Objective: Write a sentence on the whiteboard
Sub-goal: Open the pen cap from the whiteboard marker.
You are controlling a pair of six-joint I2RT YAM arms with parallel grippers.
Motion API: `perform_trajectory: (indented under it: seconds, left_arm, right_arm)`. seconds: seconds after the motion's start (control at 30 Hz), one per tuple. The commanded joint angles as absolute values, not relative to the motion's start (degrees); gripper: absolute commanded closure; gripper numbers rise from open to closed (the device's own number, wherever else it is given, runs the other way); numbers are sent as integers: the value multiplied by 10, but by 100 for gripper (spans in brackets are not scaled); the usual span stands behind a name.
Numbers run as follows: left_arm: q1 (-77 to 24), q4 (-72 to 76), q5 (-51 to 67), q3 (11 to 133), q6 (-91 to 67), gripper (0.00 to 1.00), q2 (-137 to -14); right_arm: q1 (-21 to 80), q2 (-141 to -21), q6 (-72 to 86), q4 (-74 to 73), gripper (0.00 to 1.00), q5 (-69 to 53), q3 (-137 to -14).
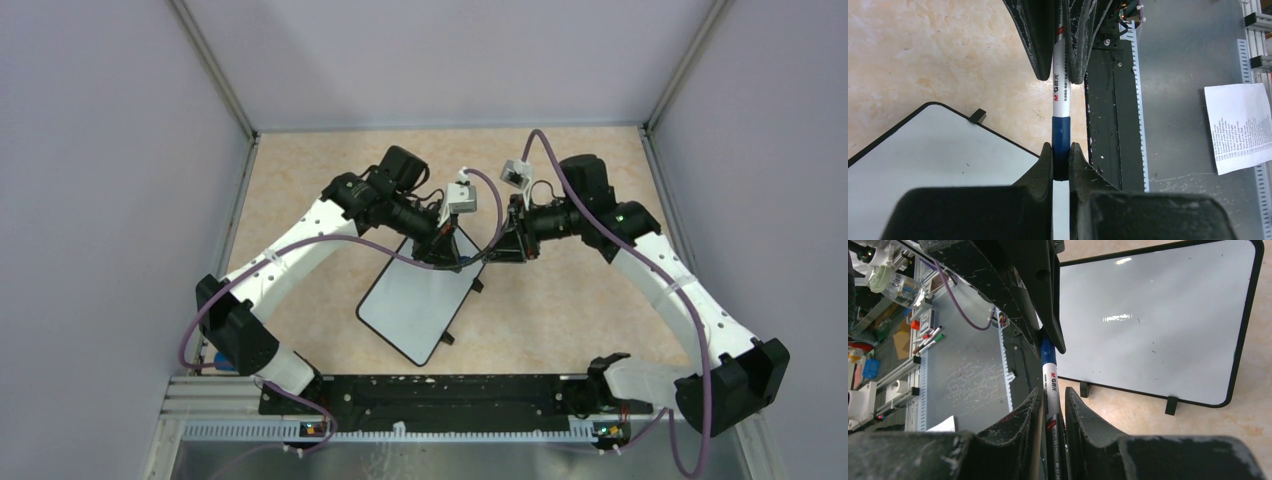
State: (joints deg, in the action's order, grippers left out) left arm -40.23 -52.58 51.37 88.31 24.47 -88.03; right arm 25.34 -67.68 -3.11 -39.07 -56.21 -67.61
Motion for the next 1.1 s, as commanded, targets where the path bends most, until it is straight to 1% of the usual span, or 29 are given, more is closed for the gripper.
perform_trajectory:
  seconds: [0.0,0.1,0.13,0.2,0.23,0.43,0.63,0.83,1.07]
  left_arm:
    - [-413,-465,544,896,218,100,-869]
    - [-413,-452,544,891,208,100,-866]
    - [-413,-449,544,888,205,100,-865]
    - [-413,-442,541,886,201,100,-863]
    - [-413,-440,539,883,200,100,-861]
    - [-412,-443,520,869,210,100,-851]
    - [-408,-474,467,855,227,100,-838]
    - [-403,-489,453,835,246,100,-828]
    - [-396,-499,450,822,257,100,-826]
  right_arm:
    - [266,-683,-12,-350,79,-567,-703]
    - [267,-684,-8,-346,82,-572,-703]
    - [266,-685,-8,-346,85,-573,-703]
    - [266,-684,-9,-347,94,-578,-702]
    - [266,-684,-10,-348,100,-581,-702]
    - [264,-685,-25,-379,100,-573,-718]
    - [250,-695,-63,-438,100,-552,-748]
    - [216,-690,-83,-462,100,-556,-768]
    - [153,-693,-130,-526,100,-578,-812]
